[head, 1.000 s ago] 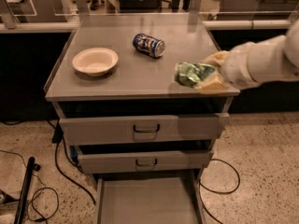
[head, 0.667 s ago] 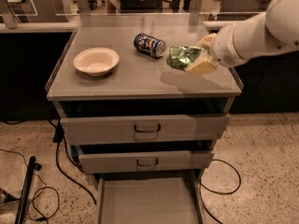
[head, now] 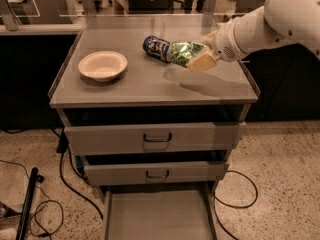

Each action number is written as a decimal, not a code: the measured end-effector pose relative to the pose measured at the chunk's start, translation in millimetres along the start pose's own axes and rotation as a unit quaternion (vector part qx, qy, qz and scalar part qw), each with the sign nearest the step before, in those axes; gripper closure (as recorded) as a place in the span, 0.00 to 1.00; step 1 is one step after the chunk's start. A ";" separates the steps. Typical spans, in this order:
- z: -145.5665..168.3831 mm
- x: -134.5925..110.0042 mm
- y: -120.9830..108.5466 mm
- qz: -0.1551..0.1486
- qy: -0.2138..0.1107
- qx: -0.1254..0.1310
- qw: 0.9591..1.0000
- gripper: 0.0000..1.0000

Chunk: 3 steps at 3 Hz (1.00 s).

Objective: Pick green can from bottom drawer and place on counter

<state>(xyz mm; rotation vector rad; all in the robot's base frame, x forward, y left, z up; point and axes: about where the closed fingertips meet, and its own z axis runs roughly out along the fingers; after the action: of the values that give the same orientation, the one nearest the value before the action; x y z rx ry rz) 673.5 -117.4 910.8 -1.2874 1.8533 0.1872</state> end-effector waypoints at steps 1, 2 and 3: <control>13.3 20.0 -5.3 0.036 0.013 0.007 0.999 1.00; 21.8 30.5 -7.2 0.051 0.024 0.010 0.998 1.00; 26.9 35.5 -7.9 0.058 0.030 0.009 0.998 1.00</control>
Offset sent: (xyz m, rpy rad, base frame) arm 0.0204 -0.0216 -0.0443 0.0104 0.0859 -0.1376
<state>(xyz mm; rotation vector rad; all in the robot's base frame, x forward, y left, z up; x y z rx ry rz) 691.0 -131.1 871.4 -1.1859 1.9772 0.1947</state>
